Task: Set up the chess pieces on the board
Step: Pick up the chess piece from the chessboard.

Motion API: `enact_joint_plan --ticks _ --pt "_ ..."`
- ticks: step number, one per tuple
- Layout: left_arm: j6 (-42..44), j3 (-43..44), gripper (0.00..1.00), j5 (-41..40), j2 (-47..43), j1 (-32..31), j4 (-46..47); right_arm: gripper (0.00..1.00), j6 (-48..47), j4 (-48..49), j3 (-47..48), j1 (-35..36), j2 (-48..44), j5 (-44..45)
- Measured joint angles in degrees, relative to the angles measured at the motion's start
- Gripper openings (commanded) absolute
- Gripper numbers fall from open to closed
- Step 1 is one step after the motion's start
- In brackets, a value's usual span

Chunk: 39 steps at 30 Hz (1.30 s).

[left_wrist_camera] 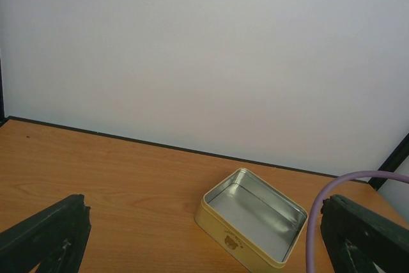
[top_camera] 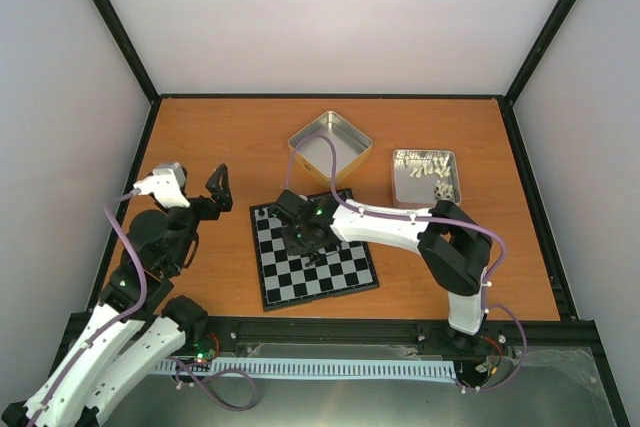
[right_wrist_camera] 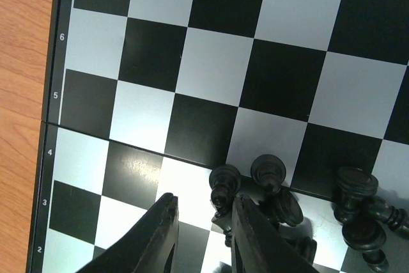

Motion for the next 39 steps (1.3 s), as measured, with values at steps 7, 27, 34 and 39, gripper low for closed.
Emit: enact_joint_plan --ticks 7,27,34,39 --pt "-0.02 0.00 1.00 0.02 0.94 0.00 -0.09 0.23 0.28 -0.66 0.57 0.00 0.96 0.42" --pt "-0.02 0.00 1.00 0.04 1.11 0.00 -0.13 0.06 1.36 -1.92 2.82 0.00 3.98 1.73" --pt "-0.07 0.00 1.00 -0.09 1.22 0.00 -0.22 0.06 1.07 0.42 2.99 0.00 3.80 0.74" --pt "-0.50 0.00 1.00 -1.53 0.74 0.00 -0.85 0.06 0.57 5.22 2.64 -0.11 1.95 -1.68"
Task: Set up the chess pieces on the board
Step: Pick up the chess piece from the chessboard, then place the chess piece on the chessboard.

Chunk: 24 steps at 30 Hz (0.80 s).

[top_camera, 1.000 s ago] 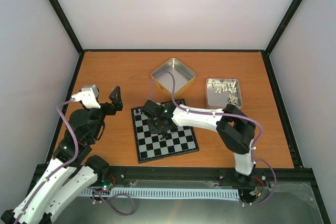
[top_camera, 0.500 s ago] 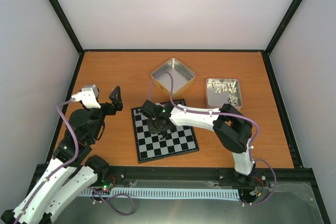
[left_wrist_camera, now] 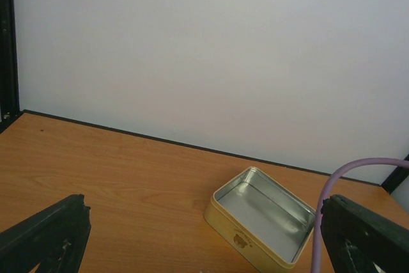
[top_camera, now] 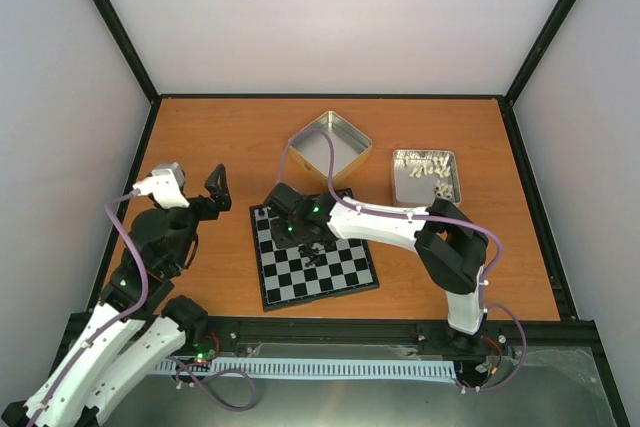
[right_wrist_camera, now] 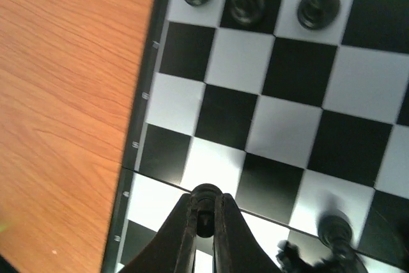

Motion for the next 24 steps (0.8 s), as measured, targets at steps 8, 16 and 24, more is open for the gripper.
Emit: enact_joint_plan --ticks 8,16,24 --pt "-2.19 0.00 1.00 -5.40 -2.86 0.00 -1.90 0.07 -0.46 2.78 4.92 -0.11 2.05 -1.77" --pt "-6.75 0.02 1.00 -13.66 -4.33 0.00 -6.16 0.07 -0.66 2.14 13.40 -0.11 8.92 -0.74" --pt "-8.02 0.02 1.00 -15.65 -4.44 0.00 -6.86 0.08 -1.49 -1.11 19.26 -0.11 13.79 2.10"
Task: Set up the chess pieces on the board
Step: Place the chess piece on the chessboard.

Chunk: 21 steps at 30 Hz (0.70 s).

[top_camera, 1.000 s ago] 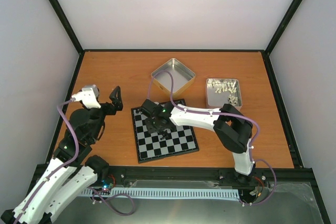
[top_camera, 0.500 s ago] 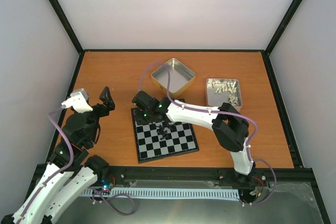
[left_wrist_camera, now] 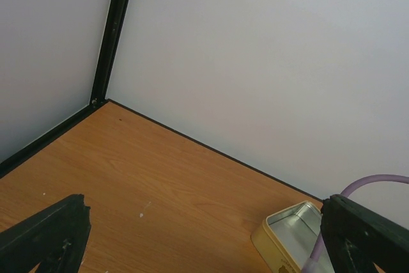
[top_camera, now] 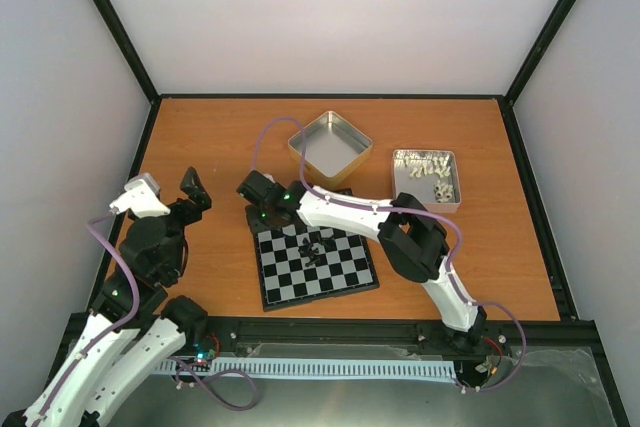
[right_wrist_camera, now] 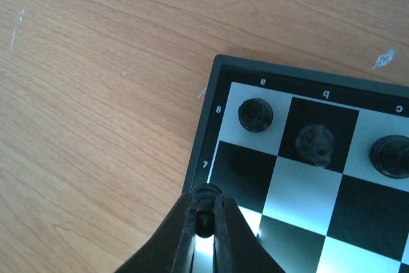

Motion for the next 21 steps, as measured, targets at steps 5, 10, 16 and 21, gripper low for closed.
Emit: enact_joint_plan --ticks 5,10,16,21 --pt "-0.13 0.00 1.00 -0.31 0.00 0.00 -0.04 0.08 -0.46 -1.68 2.93 -0.02 2.36 1.79" --pt "-0.15 0.00 1.00 -0.44 0.00 0.00 -0.09 0.08 -0.66 -2.91 3.56 -0.04 3.74 2.64" --pt "-0.17 0.00 1.00 -0.59 0.00 0.00 -0.13 0.10 -0.85 -4.26 3.91 -0.04 4.48 3.08" --pt "-0.17 0.00 1.00 -0.61 0.00 0.00 -0.13 0.11 -1.31 -4.52 4.83 -0.07 5.46 3.08"
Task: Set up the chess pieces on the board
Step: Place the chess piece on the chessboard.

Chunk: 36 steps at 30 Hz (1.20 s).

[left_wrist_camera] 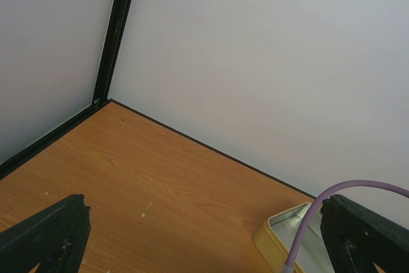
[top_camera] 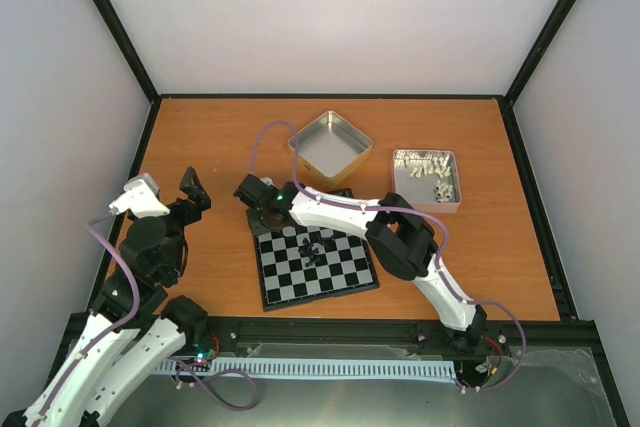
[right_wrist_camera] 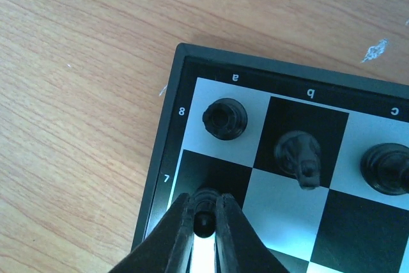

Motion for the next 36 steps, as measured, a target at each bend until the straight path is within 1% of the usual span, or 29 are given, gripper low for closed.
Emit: enact_joint_plan --ticks 11,15,20,26,29,36 --pt "0.00 0.00 1.00 0.00 0.00 0.00 0.00 0.13 -0.22 -0.20 0.83 0.00 0.55 0.15" --pt "0.00 0.00 1.00 0.00 0.00 0.00 0.00 0.17 -0.24 -0.20 0.83 0.00 0.57 0.15" --pt "0.00 0.00 1.00 0.00 0.00 0.00 0.00 0.24 -0.37 -0.22 1.09 -0.02 0.57 0.09" --pt "0.00 0.00 1.00 0.02 0.00 0.00 0.00 0.27 -0.33 0.07 1.88 -0.04 0.13 -0.28" --pt "0.00 0.00 1.00 0.04 0.00 0.00 0.00 0.28 -0.13 1.25 -1.14 -0.04 -2.64 -0.17" --pt "0.02 0.00 1.00 0.48 0.00 0.00 0.00 0.28 1.53 4.42 -15.34 -0.09 -16.72 2.95"
